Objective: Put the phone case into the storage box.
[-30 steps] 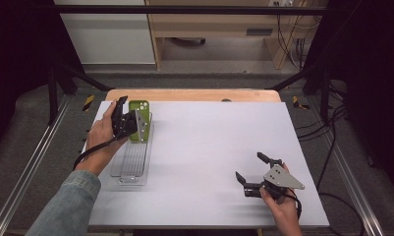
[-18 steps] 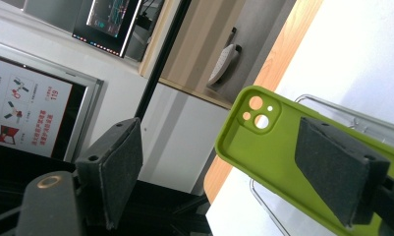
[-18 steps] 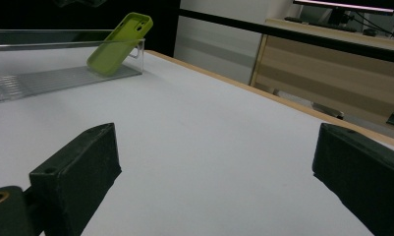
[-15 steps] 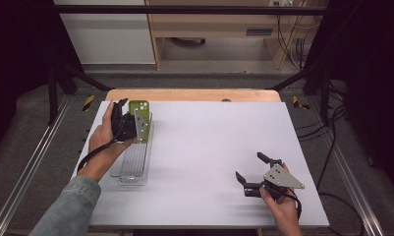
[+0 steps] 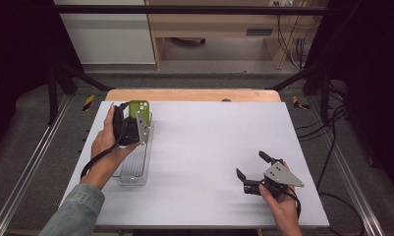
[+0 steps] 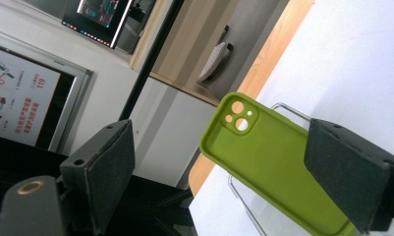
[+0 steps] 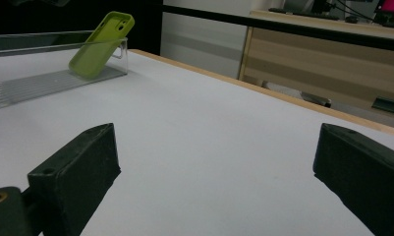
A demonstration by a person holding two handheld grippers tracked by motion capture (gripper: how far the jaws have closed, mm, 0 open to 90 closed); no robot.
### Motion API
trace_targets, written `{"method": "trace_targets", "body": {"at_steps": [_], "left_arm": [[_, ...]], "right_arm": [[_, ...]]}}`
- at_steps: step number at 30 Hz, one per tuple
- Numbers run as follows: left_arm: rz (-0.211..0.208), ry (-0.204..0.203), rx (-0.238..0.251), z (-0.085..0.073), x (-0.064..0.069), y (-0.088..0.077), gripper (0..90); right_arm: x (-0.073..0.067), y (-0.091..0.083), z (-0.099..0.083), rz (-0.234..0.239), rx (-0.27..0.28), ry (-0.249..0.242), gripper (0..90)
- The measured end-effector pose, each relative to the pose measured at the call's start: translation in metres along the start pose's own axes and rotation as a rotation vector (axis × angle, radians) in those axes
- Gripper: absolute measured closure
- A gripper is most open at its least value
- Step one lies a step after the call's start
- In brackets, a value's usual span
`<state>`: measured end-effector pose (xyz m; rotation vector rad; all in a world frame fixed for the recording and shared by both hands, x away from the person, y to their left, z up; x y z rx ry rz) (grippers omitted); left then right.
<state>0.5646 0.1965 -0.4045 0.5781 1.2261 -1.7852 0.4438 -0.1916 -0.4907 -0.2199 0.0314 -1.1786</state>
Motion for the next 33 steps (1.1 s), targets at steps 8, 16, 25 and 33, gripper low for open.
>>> {"method": "trace_targets", "body": {"at_steps": [8, 16, 25, 33], "left_arm": [[-0.014, -0.017, -0.006, 0.007, 0.005, 0.0, 9.6], [-0.055, -0.051, 0.003, 0.015, 0.014, -0.001, 8.4], [-0.098, -0.123, 0.037, 0.027, 0.016, 0.005, 8.1], [-0.137, -0.21, 0.084, 0.042, 0.017, 0.004, 8.0]], "right_arm": [[0.001, 0.002, 0.0, -0.011, -0.019, 0.011, 3.3], [-0.003, 0.001, 0.0, 0.0, -0.025, -0.008, 3.3], [0.0, 0.002, -0.001, -0.009, -0.027, 0.008, 3.2], [-0.004, 0.002, -0.001, 0.0, -0.026, -0.004, 3.2]]}}
Point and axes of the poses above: each handheld gripper's, and its own axes: y roughly forward along the jaws, z roughly out of its top, x roughly to its right, the point moved 5 cm from there along y, roughly forward along the jaws, and after that the axes turned 11 degrees about -z, right-handed, at the moved point
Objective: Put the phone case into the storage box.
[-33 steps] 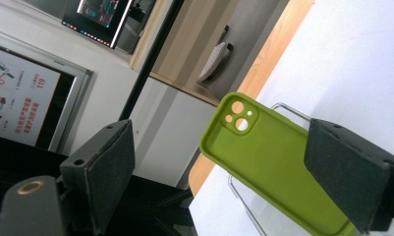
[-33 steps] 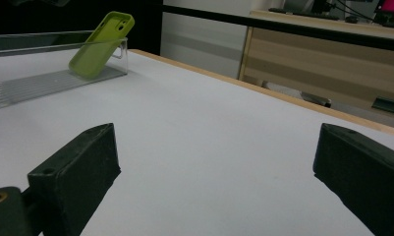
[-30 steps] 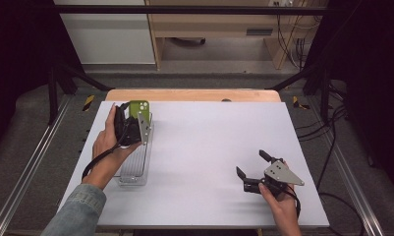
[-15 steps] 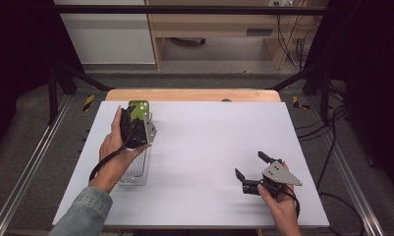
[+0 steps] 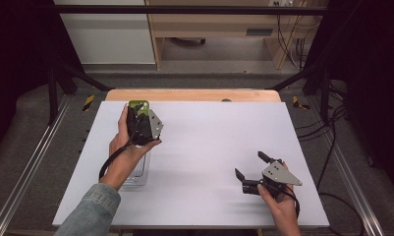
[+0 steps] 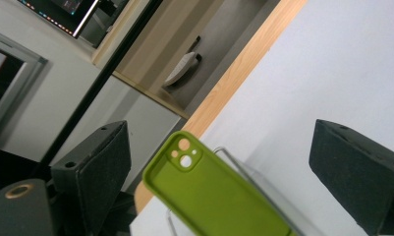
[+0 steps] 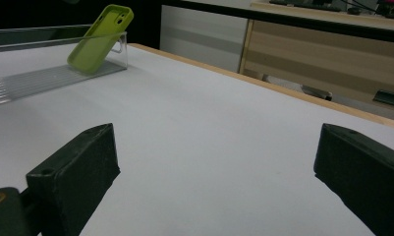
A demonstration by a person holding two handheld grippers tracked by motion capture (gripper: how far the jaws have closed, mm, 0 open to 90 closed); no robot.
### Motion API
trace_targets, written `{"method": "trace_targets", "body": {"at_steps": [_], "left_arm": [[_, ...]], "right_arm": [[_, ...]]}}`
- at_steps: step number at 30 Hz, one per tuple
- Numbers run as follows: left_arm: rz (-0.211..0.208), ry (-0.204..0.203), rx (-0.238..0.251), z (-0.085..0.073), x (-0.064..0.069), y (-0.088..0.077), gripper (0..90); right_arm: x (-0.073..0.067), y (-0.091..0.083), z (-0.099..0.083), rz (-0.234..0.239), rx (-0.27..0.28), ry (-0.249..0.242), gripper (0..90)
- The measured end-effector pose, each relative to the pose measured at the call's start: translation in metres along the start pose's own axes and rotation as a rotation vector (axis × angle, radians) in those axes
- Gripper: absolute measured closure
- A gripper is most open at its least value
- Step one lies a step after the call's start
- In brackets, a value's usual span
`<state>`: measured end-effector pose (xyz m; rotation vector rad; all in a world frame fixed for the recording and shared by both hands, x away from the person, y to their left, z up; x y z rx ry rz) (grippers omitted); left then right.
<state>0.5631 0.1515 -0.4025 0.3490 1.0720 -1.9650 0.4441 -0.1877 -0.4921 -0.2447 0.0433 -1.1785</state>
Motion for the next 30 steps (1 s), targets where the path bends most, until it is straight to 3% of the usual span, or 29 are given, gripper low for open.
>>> {"method": "trace_targets", "body": {"at_steps": [11, 14, 30], "left_arm": [[-0.082, -0.105, 0.027, 0.017, 0.008, 0.009, 7.2], [-0.093, -0.109, 0.029, 0.02, 0.011, 0.011, 6.8], [-0.176, -0.232, 0.116, 0.032, 0.02, -0.002, 4.8]], "right_arm": [[-0.006, 0.003, -0.003, 0.009, -0.019, -0.025, 3.1], [-0.006, 0.003, -0.003, 0.012, -0.02, -0.026, 3.2], [-0.005, 0.003, -0.003, 0.01, -0.017, -0.021, 3.0]]}}
Point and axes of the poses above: each handheld gripper's, and its own axes: y roughly forward along the jaws, z roughly out of its top, x roughly to its right, the point moved 5 cm from there along y, roughly forward along the jaws, and after that the axes turned 11 degrees about -z, right-handed, at the moved point
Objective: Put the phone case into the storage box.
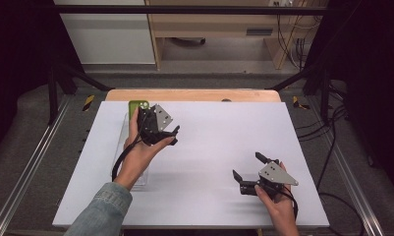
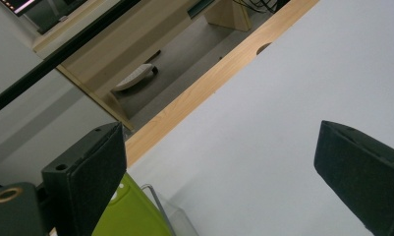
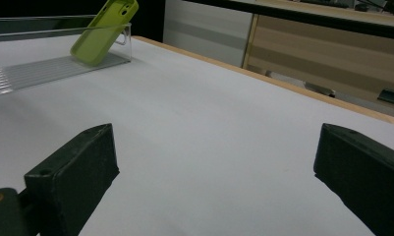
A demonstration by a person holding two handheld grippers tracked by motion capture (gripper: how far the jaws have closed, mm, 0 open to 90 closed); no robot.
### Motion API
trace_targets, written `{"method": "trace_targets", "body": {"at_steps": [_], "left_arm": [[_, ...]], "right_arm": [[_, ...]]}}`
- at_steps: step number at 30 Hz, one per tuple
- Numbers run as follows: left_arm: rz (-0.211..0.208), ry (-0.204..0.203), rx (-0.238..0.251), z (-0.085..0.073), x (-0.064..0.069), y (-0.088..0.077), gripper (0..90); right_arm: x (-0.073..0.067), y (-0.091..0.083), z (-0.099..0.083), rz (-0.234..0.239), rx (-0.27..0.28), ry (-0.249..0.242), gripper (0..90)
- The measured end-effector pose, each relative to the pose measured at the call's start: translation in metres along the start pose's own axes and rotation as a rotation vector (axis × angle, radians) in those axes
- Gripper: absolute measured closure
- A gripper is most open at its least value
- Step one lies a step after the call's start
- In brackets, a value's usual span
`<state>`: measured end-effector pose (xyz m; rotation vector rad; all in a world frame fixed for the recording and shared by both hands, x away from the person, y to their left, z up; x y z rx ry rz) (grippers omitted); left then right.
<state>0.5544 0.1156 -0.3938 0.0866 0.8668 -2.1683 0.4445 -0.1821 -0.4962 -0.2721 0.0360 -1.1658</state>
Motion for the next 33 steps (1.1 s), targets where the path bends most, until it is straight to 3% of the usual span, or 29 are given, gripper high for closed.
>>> {"method": "trace_targets", "body": {"at_steps": [10, 17, 27, 33], "left_arm": [[-0.008, -0.042, 0.021, 0.002, -0.002, -0.003, 4.4], [0.008, 0.004, 0.013, 0.004, 0.003, -0.007, 4.8], [0.014, 0.013, 0.024, -0.014, 0.013, -0.026, 4.8], [0.017, 0.007, 0.039, -0.017, 0.015, -0.033, 4.8]], "right_arm": [[0.0, -0.001, -0.001, 0.005, -0.001, 0.005, 3.0], [0.0, -0.003, 0.001, 0.002, 0.011, 0.001, 2.8], [-0.004, -0.002, 0.001, 0.008, 0.004, -0.021, 3.0], [-0.003, -0.002, 0.001, 0.007, 0.004, -0.019, 3.0]]}}
Point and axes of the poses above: each handheld gripper's, and its own axes: y roughly forward along the jaws, z roughly out of its top, x roughly to its right, the point moved 5 cm from there along y, roughly forward along the jaws, and after that the axes turned 11 degrees about -z, right-handed, at the moved point
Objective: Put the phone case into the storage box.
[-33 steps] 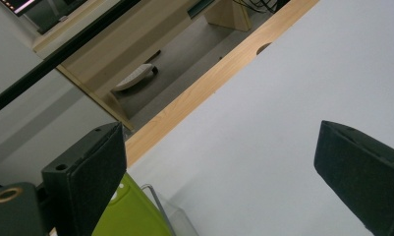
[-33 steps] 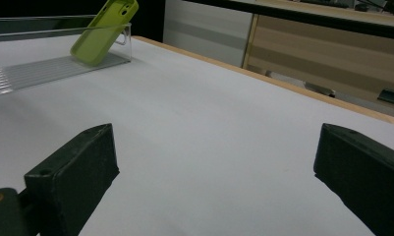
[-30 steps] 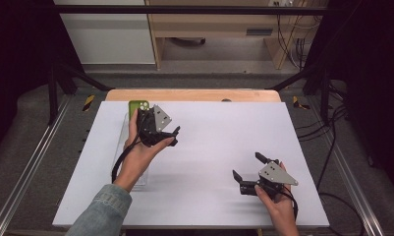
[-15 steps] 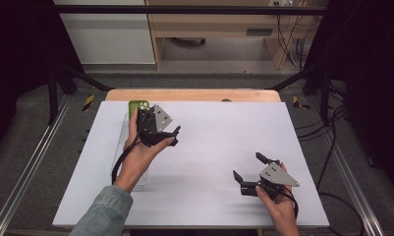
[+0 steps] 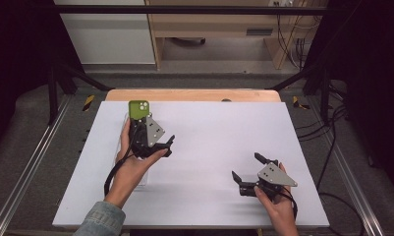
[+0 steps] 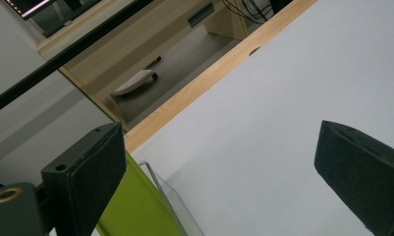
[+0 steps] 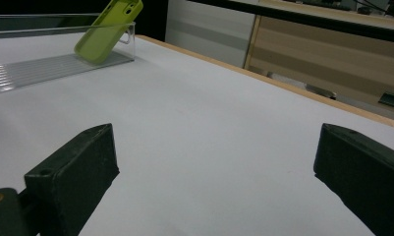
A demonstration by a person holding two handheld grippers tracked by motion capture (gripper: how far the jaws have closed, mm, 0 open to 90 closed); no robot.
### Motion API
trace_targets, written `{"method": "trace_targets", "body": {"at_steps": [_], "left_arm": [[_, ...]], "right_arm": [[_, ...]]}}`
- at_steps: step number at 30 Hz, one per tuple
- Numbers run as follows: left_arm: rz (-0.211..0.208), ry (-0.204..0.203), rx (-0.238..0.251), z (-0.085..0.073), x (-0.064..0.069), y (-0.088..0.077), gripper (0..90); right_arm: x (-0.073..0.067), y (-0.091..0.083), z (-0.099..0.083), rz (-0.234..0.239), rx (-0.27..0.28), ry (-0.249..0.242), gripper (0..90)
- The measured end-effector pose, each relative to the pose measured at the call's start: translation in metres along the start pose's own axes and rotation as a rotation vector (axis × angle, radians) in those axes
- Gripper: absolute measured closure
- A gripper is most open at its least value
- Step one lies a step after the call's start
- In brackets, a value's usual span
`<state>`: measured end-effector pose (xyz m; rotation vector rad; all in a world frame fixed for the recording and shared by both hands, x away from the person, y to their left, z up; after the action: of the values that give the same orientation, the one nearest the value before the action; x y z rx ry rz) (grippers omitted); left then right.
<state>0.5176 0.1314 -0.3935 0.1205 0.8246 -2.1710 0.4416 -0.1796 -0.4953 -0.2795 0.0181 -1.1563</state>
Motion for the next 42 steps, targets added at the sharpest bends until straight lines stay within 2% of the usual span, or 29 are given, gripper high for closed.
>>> {"method": "trace_targets", "body": {"at_steps": [27, 37, 42], "left_arm": [[0.016, -0.05, 0.071, -0.018, 0.005, -0.031, 4.3], [0.033, -0.074, 0.113, -0.014, -0.005, -0.043, 4.2], [0.043, -0.076, 0.114, -0.017, -0.01, -0.049, 4.2]], "right_arm": [[0.004, -0.005, 0.001, -0.019, 0.004, -0.001, 3.0], [0.016, -0.01, 0.0, -0.044, 0.009, 0.035, 2.8], [0.018, -0.011, 0.0, -0.048, 0.011, 0.037, 2.8]]}}
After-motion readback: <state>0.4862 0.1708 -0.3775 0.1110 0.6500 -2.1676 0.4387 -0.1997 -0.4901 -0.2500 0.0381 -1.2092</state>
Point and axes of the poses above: each handheld gripper's, and its own axes: y roughly forward along the jaws, z roughly out of its top, x roughly to its right, the point moved 5 cm from there along y, roughly forward along the jaws, and after that the axes turned 11 degrees about -z, right-handed, at the moved point
